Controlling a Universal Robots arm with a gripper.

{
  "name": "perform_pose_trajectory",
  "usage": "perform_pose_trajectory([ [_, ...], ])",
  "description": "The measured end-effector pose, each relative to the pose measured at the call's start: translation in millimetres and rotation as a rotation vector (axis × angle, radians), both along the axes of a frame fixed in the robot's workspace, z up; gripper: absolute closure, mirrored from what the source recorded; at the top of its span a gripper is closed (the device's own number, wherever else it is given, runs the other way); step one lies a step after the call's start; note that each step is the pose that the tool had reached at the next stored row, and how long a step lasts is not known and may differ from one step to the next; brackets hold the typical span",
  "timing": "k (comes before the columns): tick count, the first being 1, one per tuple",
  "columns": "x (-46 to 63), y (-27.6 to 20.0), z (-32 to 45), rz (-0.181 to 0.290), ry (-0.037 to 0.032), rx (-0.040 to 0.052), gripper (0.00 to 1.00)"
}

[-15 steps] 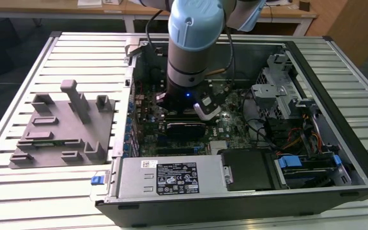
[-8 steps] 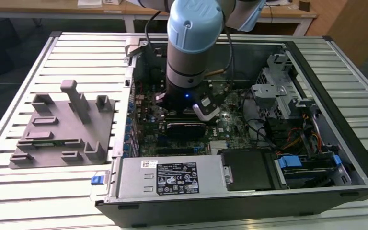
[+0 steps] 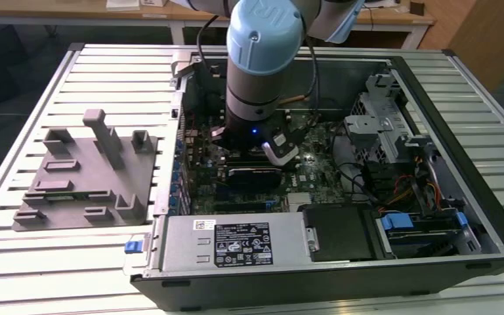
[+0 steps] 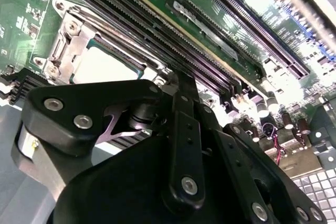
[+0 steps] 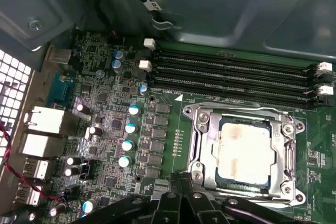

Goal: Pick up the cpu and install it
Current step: 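Install the second cpu locking lever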

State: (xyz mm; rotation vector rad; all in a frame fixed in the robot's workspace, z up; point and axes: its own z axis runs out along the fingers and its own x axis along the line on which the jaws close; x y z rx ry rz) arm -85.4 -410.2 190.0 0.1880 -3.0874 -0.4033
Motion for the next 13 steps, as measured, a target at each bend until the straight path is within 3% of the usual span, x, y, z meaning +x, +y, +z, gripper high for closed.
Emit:
perform_pose_trajectory([
  [4,-0.5,0.1,1.3,0.0,-0.0001,0.0027,0.89],
  [13,-0.5,0.2,17.8,0.0,-0.0001,0.0034,0.89],
])
